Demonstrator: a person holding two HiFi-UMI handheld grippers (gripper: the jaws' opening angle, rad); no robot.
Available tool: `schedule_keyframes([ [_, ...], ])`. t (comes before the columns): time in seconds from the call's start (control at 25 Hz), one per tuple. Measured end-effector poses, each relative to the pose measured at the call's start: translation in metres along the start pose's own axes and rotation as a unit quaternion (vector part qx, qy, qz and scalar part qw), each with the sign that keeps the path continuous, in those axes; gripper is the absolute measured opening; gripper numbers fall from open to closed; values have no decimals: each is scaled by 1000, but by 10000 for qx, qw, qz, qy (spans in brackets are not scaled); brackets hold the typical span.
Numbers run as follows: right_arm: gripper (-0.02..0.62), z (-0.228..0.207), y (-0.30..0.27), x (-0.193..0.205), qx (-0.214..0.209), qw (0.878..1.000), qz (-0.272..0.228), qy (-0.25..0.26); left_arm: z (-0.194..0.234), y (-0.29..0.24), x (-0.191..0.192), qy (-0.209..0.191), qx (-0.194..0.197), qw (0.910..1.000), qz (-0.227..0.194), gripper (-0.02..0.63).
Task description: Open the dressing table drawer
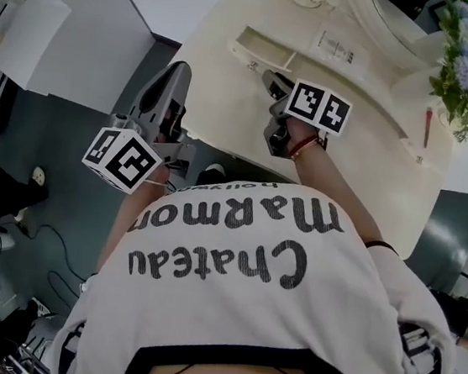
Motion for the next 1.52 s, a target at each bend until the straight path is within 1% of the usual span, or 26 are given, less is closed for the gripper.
schedule_keyframes([
  [0.12, 117, 0, 40, -7, -397, 9991, -80, 106, -28, -10, 12, -43, 6, 10000, 2, 23],
  [0.2, 117, -2, 67, -14, -563, 9978, -176, 297, -45, -16, 18, -86, 9, 10000, -27, 23],
  [0.4, 112, -4, 125, -22, -604, 9920, -460, 1012, -87, -29, 39, -238, 17, 9997, -28, 23],
  [0.52, 103, 2, 155, -19, -667, 9845, -643, 1487, -111, -32, 52, -300, 11, 9995, -31, 23],
  [0.6, 100, 9, 173, -16, -636, 9743, -778, 2018, -126, -33, 59, -388, -29, 9992, -48, 23],
  [0.72, 94, 19, 195, -11, -474, 9527, -994, 2834, -145, -32, 71, -516, -178, 9985, -69, 23],
  [0.8, 85, 23, 207, -5, -433, 9398, -1084, 3210, -156, -29, 80, -629, -321, 9975, -63, 23],
  [0.88, 75, 24, 218, 1, -446, 9302, -1185, 3446, -164, -25, 89, -682, -433, 9967, -80, 23],
  [0.96, 64, 21, 229, 4, -430, 9253, -1280, 3543, -170, -23, 96, -670, -472, 9966, -108, 23],
  [1.08, 54, 13, 241, 6, -362, 9236, -1360, 3566, -181, -20, 105, -641, -489, 9966, -146, 23],
  [1.36, 46, -3, 252, 19, -265, 9270, -1323, 3499, -196, -10, 117, -686, -664, 9952, -211, 23],
  [1.52, 44, -11, 255, 28, -179, 9297, -1223, 3468, -202, -7, 125, -633, -671, 9956, -164, 23],
])
Point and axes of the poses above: the fingertips, and each gripper's own axes: y backward along the fingers, z to its left, x out of its underside, the point moved 4 cm from there along y, backward along the fingers, and after that the axes turned 15 degrees about z, right-handed, at the moved point
